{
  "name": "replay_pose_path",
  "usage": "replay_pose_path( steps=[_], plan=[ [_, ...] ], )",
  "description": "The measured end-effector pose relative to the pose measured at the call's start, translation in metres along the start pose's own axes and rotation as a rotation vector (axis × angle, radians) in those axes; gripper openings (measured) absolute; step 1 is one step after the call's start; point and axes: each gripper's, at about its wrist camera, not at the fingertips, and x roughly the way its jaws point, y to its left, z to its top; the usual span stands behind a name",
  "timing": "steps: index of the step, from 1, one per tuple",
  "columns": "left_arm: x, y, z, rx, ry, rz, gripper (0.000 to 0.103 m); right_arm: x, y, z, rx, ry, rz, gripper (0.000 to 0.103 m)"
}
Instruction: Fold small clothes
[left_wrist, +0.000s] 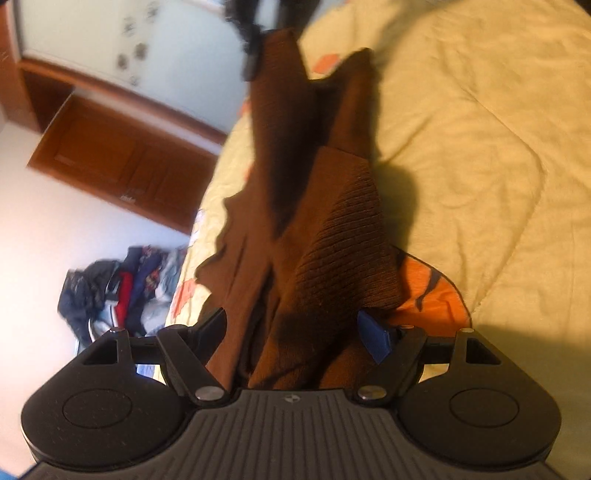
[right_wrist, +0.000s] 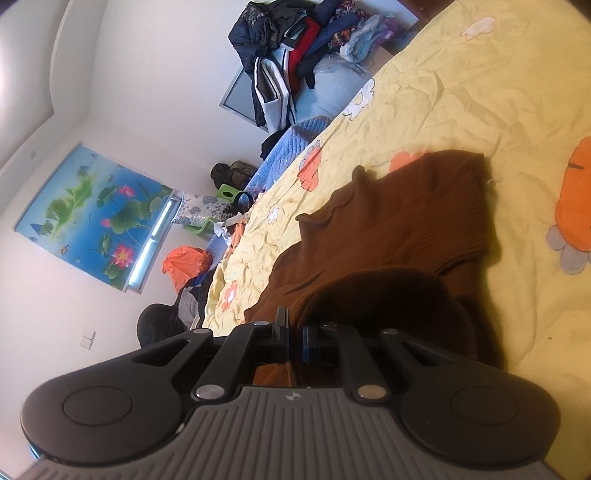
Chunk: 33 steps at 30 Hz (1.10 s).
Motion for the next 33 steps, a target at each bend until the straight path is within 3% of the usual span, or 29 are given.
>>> replay_pose_path(
  steps=[6, 11, 17, 21, 23, 25, 28, 33],
  plan=[
    [-0.005, 0.002, -0.004, 0.017, 0.027, -0.116, 0.077, -0.001, -0.002, 0.002, 0.007, -0.003, 0.000, 0.014],
    [-0.001, 0.003, -0.004, 0.026, 0.028, -0.067, 0.079, -0.001, -0.004, 0.002, 0.007, -0.002, 0.000, 0.014],
    [-0.001, 0.016, 0.008, -0.096, -0.059, -0.047, 0.079, 0.000, -0.005, -0.002, 0.015, 0.005, -0.004, 0.014],
    [0.005, 0.027, 0.011, -0.190, -0.069, -0.057, 0.077, -0.004, -0.005, -0.003, 0.011, 0.000, -0.003, 0.014],
    [0.008, 0.036, 0.009, -0.263, -0.068, -0.088, 0.062, -0.006, -0.006, -0.002, 0.013, -0.005, -0.006, 0.014],
    [0.011, 0.044, 0.007, -0.341, -0.059, -0.121, 0.022, -0.006, -0.006, -0.001, 0.015, -0.008, -0.007, 0.014],
    [0.012, 0.051, 0.001, -0.404, -0.057, -0.136, 0.011, -0.005, -0.007, -0.001, 0.014, -0.008, -0.008, 0.014],
    [0.018, 0.064, -0.006, -0.471, -0.069, -0.127, 0.004, -0.004, -0.007, 0.002, 0.015, -0.012, -0.003, 0.014]
  ],
)
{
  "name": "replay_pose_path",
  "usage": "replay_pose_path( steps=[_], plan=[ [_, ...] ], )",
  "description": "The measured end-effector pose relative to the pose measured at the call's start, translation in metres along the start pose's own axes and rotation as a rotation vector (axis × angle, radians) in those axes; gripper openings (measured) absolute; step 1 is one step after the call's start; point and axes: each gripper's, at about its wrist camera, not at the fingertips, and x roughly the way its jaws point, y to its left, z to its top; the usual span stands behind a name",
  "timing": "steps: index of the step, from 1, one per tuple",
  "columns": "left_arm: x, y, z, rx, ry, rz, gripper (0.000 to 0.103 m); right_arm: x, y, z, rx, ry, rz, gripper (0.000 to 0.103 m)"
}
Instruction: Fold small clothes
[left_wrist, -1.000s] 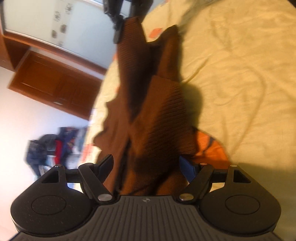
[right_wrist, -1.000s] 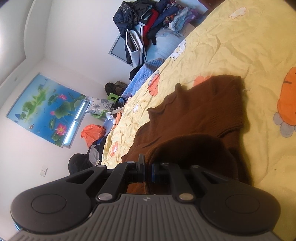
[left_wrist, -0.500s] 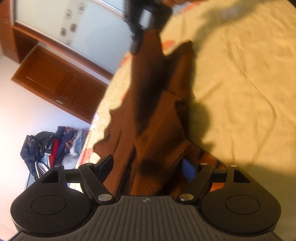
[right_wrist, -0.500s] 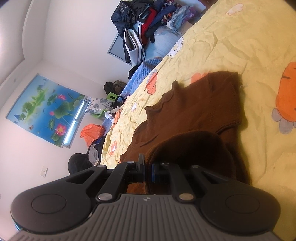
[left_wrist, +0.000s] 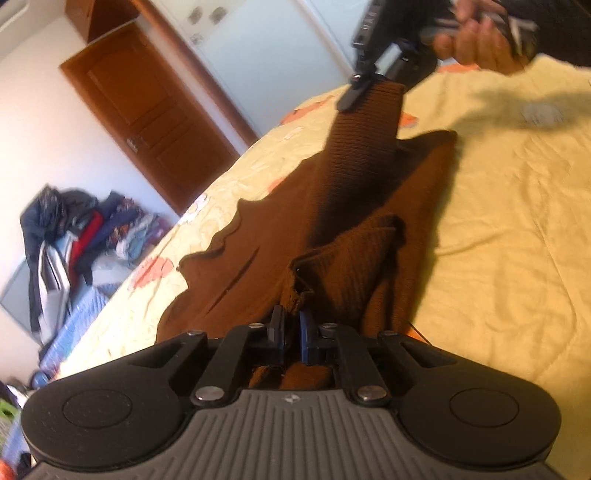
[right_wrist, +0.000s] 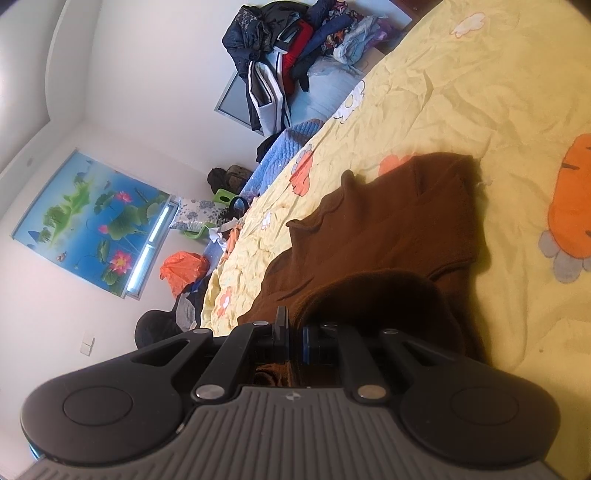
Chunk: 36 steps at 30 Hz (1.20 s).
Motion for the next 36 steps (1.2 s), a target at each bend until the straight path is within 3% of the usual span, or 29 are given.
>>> replay_pose_path(
  steps=[6, 10, 13, 15, 16, 17, 18, 19, 20, 21, 23, 24, 25, 27, 29, 31, 32, 34, 35, 36],
  plan=[
    [0.001, 0.043, 0.009, -0.193, -0.067, 0.015, 0.003, 0.002, 0.003, 0.012, -0.008, -0.015, 0.012, 0.013],
    [0.019, 0.092, 0.018, -0.319, -0.086, 0.075, 0.003, 0.003, 0.006, 0.034, -0.010, -0.071, 0.028, 0.013],
    [0.055, 0.137, 0.024, -0.430, -0.051, 0.136, 0.003, 0.014, 0.000, 0.065, 0.027, -0.121, 0.036, 0.013],
    [0.094, 0.166, 0.022, -0.519, 0.036, 0.192, 0.004, 0.030, -0.009, 0.087, 0.061, -0.149, -0.007, 0.014],
    [0.110, 0.173, 0.019, -0.544, 0.077, 0.254, 0.004, 0.042, -0.016, 0.097, 0.077, -0.144, -0.041, 0.015],
    [0.123, 0.181, 0.014, -0.576, 0.100, 0.305, 0.004, 0.054, -0.024, 0.103, 0.097, -0.131, -0.083, 0.021],
    [0.125, 0.186, 0.008, -0.627, 0.103, 0.322, 0.005, 0.065, -0.031, 0.107, 0.114, -0.129, -0.140, 0.039],
    [0.122, 0.191, 0.001, -0.701, 0.106, 0.320, 0.005, 0.073, -0.036, 0.107, 0.120, -0.135, -0.200, 0.050],
    [0.115, 0.195, -0.006, -0.776, 0.114, 0.310, 0.006, 0.076, -0.037, 0.104, 0.114, -0.144, -0.242, 0.066],
    [0.104, 0.197, -0.016, -0.842, 0.121, 0.301, 0.011, 0.075, -0.037, 0.098, 0.105, -0.151, -0.261, 0.074],
    [0.077, 0.189, -0.038, -0.903, 0.109, 0.298, 0.019, 0.063, -0.031, 0.080, 0.040, -0.152, -0.242, 0.077],
    [0.060, 0.182, -0.052, -0.938, 0.119, 0.305, 0.033, 0.053, -0.026, 0.070, -0.022, -0.152, -0.254, 0.081],
    [0.044, 0.174, -0.065, -0.980, 0.136, 0.295, 0.058, 0.044, -0.022, 0.058, -0.091, -0.146, -0.304, 0.083],
    [0.013, 0.153, -0.094, -1.112, 0.136, 0.258, 0.082, 0.028, -0.014, 0.031, -0.235, -0.119, -0.468, 0.085],
    [-0.013, 0.129, -0.124, -1.306, 0.099, 0.138, 0.082, 0.017, -0.017, 0.003, -0.319, -0.075, -0.598, 0.086],
    [-0.017, 0.109, -0.147, -1.518, 0.069, -0.004, 0.082, 0.005, -0.020, -0.020, -0.342, -0.063, -0.583, 0.086],
    [-0.020, 0.102, -0.151, -1.584, 0.015, -0.037, 0.082, 0.004, -0.019, -0.025, -0.331, -0.053, -0.563, 0.086],
    [-0.010, 0.098, -0.147, -1.622, -0.022, -0.101, 0.081, 0.009, -0.017, -0.028, -0.278, -0.043, -0.512, 0.086],
    [-0.003, 0.099, -0.142, -1.614, -0.025, -0.100, 0.081, 0.016, -0.015, -0.026, -0.251, -0.026, -0.465, 0.085],
    [0.004, 0.099, -0.135, -1.590, -0.023, -0.094, 0.070, 0.025, -0.015, -0.024, -0.238, -0.014, -0.432, 0.078]
  ],
)
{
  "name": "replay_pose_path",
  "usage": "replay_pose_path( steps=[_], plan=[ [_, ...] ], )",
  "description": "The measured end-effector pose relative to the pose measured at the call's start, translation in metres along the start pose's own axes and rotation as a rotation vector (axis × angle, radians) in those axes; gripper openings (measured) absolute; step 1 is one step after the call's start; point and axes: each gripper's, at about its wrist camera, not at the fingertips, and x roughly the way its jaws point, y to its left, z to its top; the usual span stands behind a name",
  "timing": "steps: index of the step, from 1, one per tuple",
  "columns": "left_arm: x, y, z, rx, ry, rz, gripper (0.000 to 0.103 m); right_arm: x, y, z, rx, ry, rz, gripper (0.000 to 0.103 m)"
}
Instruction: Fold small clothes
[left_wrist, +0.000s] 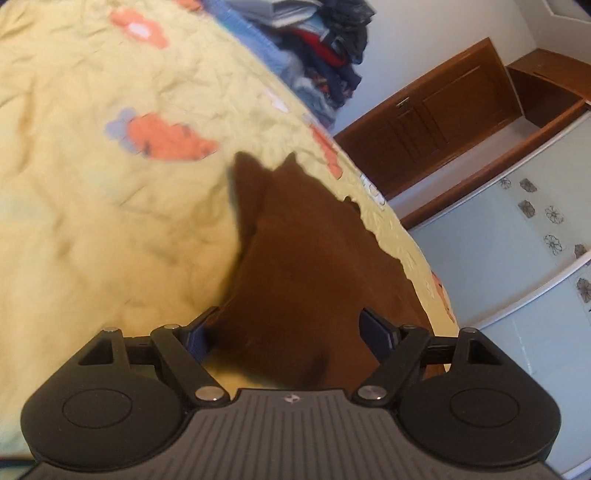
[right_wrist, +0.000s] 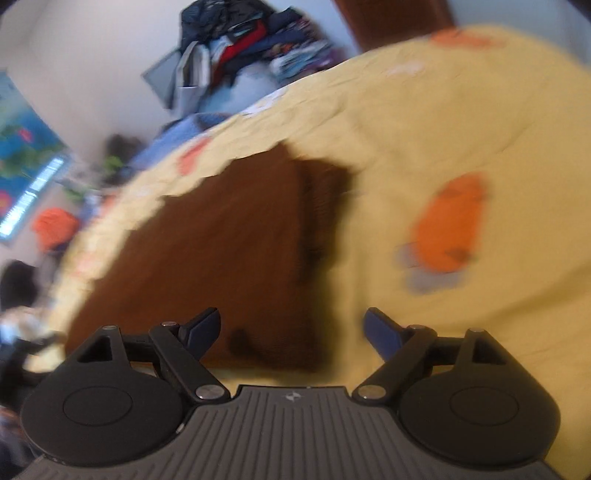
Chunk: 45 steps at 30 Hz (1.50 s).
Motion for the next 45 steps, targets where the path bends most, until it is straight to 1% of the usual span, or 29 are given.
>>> replay_pose_path(
  steps=[1, 2, 3, 4, 7, 10, 13, 14, 16, 17, 18, 19, 20, 21, 23, 24, 25, 27, 30, 33, 34, 35, 36, 37, 38, 40, 42, 44, 45],
  plan=[
    [0.009, -0.005, 0.002, 0.030, 0.029, 0.012, 0.012, 0.005, 0.004, 0.002, -0.003, 0.008, 0.011, 0.069],
    [0.020, -0.010, 0.002, 0.049, 0.072, 0.063, 0.010, 0.014, 0.008, 0.006, -0.006, 0.030, 0.011, 0.035],
    [0.024, -0.012, 0.003, 0.048, 0.079, 0.098, 0.009, 0.022, 0.009, 0.010, 0.001, 0.062, 0.000, 0.021],
    [0.022, -0.017, 0.003, 0.067, 0.081, 0.100, 0.008, 0.026, 0.007, 0.012, 0.019, 0.075, 0.010, 0.021],
    [-0.002, -0.034, -0.002, 0.187, 0.088, 0.102, 0.008, 0.008, 0.011, 0.005, 0.004, 0.071, 0.019, 0.018],
    [-0.043, -0.041, -0.016, 0.242, 0.114, 0.044, 0.008, -0.028, 0.010, -0.012, -0.024, 0.059, 0.052, 0.014],
    [-0.079, -0.036, -0.040, 0.241, 0.160, 0.006, 0.008, -0.069, 0.004, -0.040, -0.034, 0.065, 0.096, 0.013],
    [-0.085, -0.032, -0.049, 0.247, 0.173, 0.009, 0.009, -0.081, 0.001, -0.051, -0.029, 0.074, 0.104, 0.013],
    [-0.093, -0.022, -0.062, 0.274, 0.192, 0.042, 0.017, -0.096, -0.004, -0.073, -0.004, 0.097, 0.105, 0.014],
    [-0.095, -0.017, -0.061, 0.275, 0.188, 0.061, 0.019, -0.099, -0.005, -0.083, -0.005, 0.117, 0.105, 0.020],
    [-0.097, -0.013, -0.054, 0.262, 0.167, 0.089, 0.020, -0.100, -0.006, -0.089, -0.002, 0.132, 0.101, 0.036],
    [-0.102, -0.012, -0.042, 0.240, 0.136, 0.103, 0.020, -0.102, -0.007, -0.089, 0.005, 0.137, 0.079, 0.047],
    [-0.105, -0.013, -0.027, 0.228, 0.096, 0.097, 0.021, -0.106, -0.008, -0.084, 0.005, 0.112, 0.055, 0.064],
    [-0.107, -0.019, -0.010, 0.237, 0.046, 0.091, 0.023, -0.114, -0.009, -0.076, 0.013, 0.048, 0.034, 0.067],
    [-0.098, -0.034, 0.020, 0.277, -0.043, 0.114, 0.036, -0.122, -0.013, -0.048, 0.056, -0.079, 0.041, 0.068],
    [-0.085, -0.042, 0.032, 0.299, -0.056, 0.117, 0.060, -0.121, -0.013, -0.033, 0.069, -0.125, 0.052, 0.068],
    [-0.070, -0.047, 0.042, 0.309, -0.058, 0.119, 0.077, -0.115, -0.012, -0.018, 0.060, -0.151, 0.058, 0.068],
    [-0.031, -0.056, 0.054, 0.311, -0.047, 0.142, 0.076, -0.087, -0.005, 0.012, 0.033, -0.143, 0.044, 0.068],
    [0.039, -0.063, 0.053, 0.337, 0.067, 0.195, 0.074, -0.028, 0.006, 0.047, 0.011, -0.075, 0.034, 0.067],
    [0.081, -0.070, 0.042, 0.385, 0.164, 0.233, 0.056, 0.028, 0.021, 0.061, -0.029, 0.027, -0.029, 0.060],
    [0.091, -0.072, 0.041, 0.400, 0.176, 0.261, 0.045, 0.040, 0.025, 0.056, -0.065, 0.055, -0.055, 0.059],
    [0.095, -0.075, 0.040, 0.432, 0.173, 0.280, 0.038, 0.052, 0.029, 0.055, -0.090, 0.091, -0.085, 0.050],
    [0.098, -0.077, 0.040, 0.470, 0.170, 0.283, 0.017, 0.060, 0.033, 0.050, -0.123, 0.099, -0.093, 0.034],
    [0.099, -0.078, 0.042, 0.480, 0.180, 0.269, 0.009, 0.061, 0.036, 0.048, -0.158, 0.097, -0.090, 0.023],
    [0.097, -0.078, 0.045, 0.483, 0.171, 0.263, 0.008, 0.060, 0.035, 0.046, -0.157, 0.115, -0.083, 0.013],
    [0.085, -0.083, 0.049, 0.501, 0.119, 0.232, 0.007, 0.047, 0.034, 0.048, -0.163, 0.072, -0.077, 0.013],
    [0.073, -0.094, 0.053, 0.539, 0.047, 0.195, 0.007, 0.022, 0.032, 0.058, -0.155, -0.005, -0.024, 0.012],
    [0.077, -0.101, 0.055, 0.575, 0.013, 0.208, 0.007, 0.006, 0.029, 0.068, -0.133, -0.069, 0.005, 0.012],
    [0.086, -0.101, 0.055, 0.591, 0.009, 0.236, 0.007, 0.004, 0.027, 0.071, -0.126, -0.083, 0.006, 0.012]
  ],
)
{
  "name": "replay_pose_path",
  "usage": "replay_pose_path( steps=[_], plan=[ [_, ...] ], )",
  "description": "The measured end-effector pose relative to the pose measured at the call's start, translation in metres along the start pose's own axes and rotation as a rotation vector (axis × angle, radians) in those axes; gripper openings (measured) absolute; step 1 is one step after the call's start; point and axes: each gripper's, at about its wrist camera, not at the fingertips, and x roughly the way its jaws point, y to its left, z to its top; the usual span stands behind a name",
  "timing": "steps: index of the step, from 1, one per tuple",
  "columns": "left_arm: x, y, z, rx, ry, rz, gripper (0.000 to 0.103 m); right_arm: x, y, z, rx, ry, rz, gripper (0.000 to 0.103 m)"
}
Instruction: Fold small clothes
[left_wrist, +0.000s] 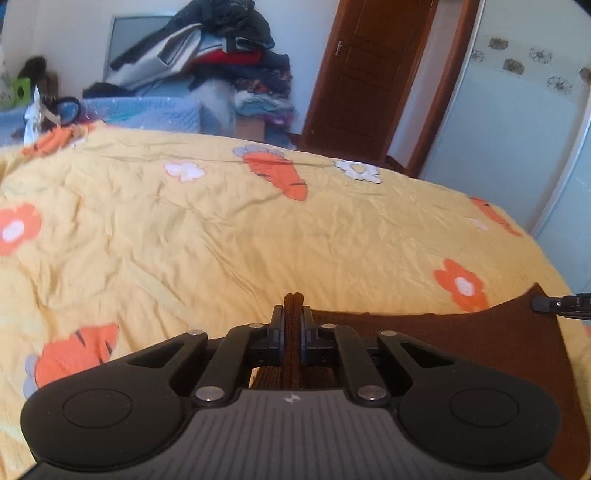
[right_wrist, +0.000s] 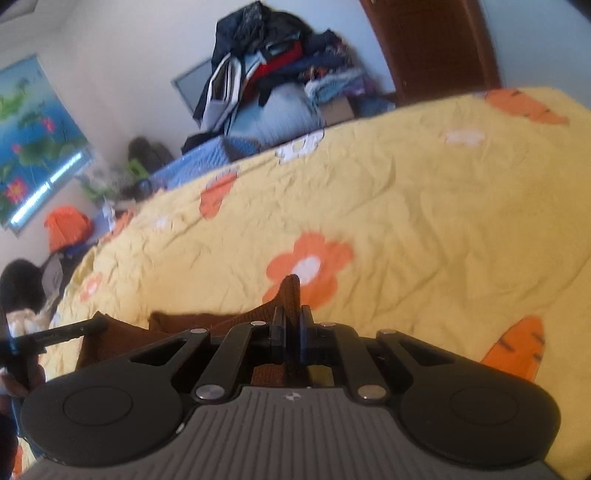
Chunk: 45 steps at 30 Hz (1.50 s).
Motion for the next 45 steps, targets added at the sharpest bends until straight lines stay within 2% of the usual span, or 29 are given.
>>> replay_pose_path(
  steps=[3, 4, 5, 6, 7, 8, 9, 11, 12, 13, 15, 17, 19, 20, 21, 23, 24, 27, 29, 31, 32, 33, 34, 36, 37, 39, 42, 43, 45],
  plan=[
    [0.038, -0.009, -0.014, 0.099, 0.073, 0.114, 0.007, 0.024, -0.018, -0.003, 0.043, 0.042, -0.079, 0.012],
    [0.037, -0.015, -0.017, 0.131, 0.057, 0.134, 0.010, 0.037, -0.022, -0.009, 0.050, 0.064, -0.113, 0.012],
    [0.029, -0.021, -0.019, 0.160, 0.033, 0.154, 0.010, 0.043, -0.024, -0.016, 0.055, 0.048, -0.127, 0.010],
    [0.018, -0.026, -0.018, 0.170, 0.018, 0.151, 0.011, 0.041, -0.022, -0.019, 0.065, 0.031, -0.128, 0.015],
    [0.006, -0.028, -0.017, 0.173, 0.000, 0.150, 0.013, 0.038, -0.020, -0.019, 0.087, 0.041, -0.128, 0.023],
    [-0.011, -0.032, -0.017, 0.170, -0.030, 0.164, 0.013, 0.030, -0.015, -0.018, 0.096, 0.047, -0.133, 0.042],
    [-0.028, -0.035, -0.019, 0.151, -0.065, 0.168, 0.016, 0.018, -0.008, -0.018, 0.076, 0.020, -0.136, 0.053],
    [-0.049, -0.046, -0.028, 0.112, -0.106, 0.082, 0.042, -0.013, 0.020, -0.025, -0.026, -0.100, -0.154, 0.054],
    [-0.051, -0.055, -0.035, 0.109, -0.102, 0.039, 0.063, -0.022, 0.034, -0.028, -0.067, -0.117, -0.141, 0.054],
    [-0.047, -0.065, -0.042, 0.122, -0.082, 0.019, 0.069, -0.028, 0.047, -0.029, -0.097, -0.110, -0.118, 0.055],
    [-0.027, -0.078, -0.057, 0.166, -0.019, 0.030, 0.069, -0.022, 0.069, -0.038, -0.145, -0.082, -0.093, 0.064],
    [-0.003, -0.072, -0.070, 0.166, 0.066, 0.103, 0.069, 0.002, 0.081, -0.052, -0.208, -0.039, -0.130, 0.068],
    [-0.004, -0.052, -0.083, 0.179, -0.006, 0.097, 0.071, 0.032, 0.074, -0.068, -0.272, 0.027, -0.249, 0.070],
    [-0.005, -0.044, -0.082, 0.153, -0.008, 0.078, 0.071, 0.035, 0.066, -0.080, -0.333, -0.006, -0.280, 0.071],
    [-0.005, -0.041, -0.080, 0.156, -0.008, 0.097, 0.071, 0.030, 0.058, -0.090, -0.369, -0.041, -0.275, 0.072],
    [-0.003, -0.044, -0.079, 0.178, -0.009, 0.122, 0.071, 0.019, 0.042, -0.087, -0.286, -0.067, -0.238, 0.070],
    [-0.003, -0.048, -0.078, 0.191, -0.008, 0.142, 0.071, 0.020, 0.040, -0.084, -0.285, -0.065, -0.234, 0.070],
    [-0.023, -0.068, -0.080, 0.224, 0.002, 0.234, 0.070, 0.029, 0.060, -0.085, -0.393, -0.021, -0.314, 0.072],
    [-0.048, -0.075, -0.087, 0.192, -0.019, 0.200, 0.071, 0.016, 0.078, -0.089, -0.373, -0.023, -0.343, 0.076],
    [-0.066, -0.082, -0.098, 0.155, -0.027, 0.132, 0.073, -0.009, 0.097, -0.102, -0.379, -0.070, -0.246, 0.086],
    [-0.070, -0.087, -0.107, 0.165, -0.019, 0.115, 0.073, -0.015, 0.105, -0.110, -0.397, -0.074, -0.208, 0.100],
    [-0.069, -0.090, -0.115, 0.196, -0.008, 0.121, 0.073, -0.018, 0.113, -0.118, -0.422, -0.062, -0.193, 0.102],
    [-0.065, -0.092, -0.126, 0.250, -0.006, 0.139, 0.073, -0.015, 0.118, -0.126, -0.460, -0.033, -0.195, 0.101],
    [-0.068, -0.086, -0.144, 0.351, -0.085, 0.124, 0.073, -0.002, 0.119, -0.146, -0.552, 0.042, -0.247, 0.103],
    [-0.069, -0.079, -0.141, 0.341, -0.074, 0.102, 0.074, -0.003, 0.109, -0.154, -0.552, 0.016, -0.223, 0.103],
    [-0.067, -0.074, -0.135, 0.353, -0.064, 0.101, 0.074, -0.010, 0.082, -0.151, -0.468, -0.010, -0.136, 0.102],
    [-0.078, -0.088, -0.126, 0.350, -0.038, 0.156, 0.073, -0.010, 0.083, -0.148, -0.515, 0.012, -0.161, 0.102],
    [-0.088, -0.093, -0.124, 0.327, -0.053, 0.146, 0.072, -0.009, 0.089, -0.144, -0.512, 0.036, -0.183, 0.102],
    [-0.109, -0.101, -0.130, 0.294, -0.095, 0.055, 0.073, -0.016, 0.107, -0.140, -0.466, 0.061, -0.235, 0.097]
  ],
)
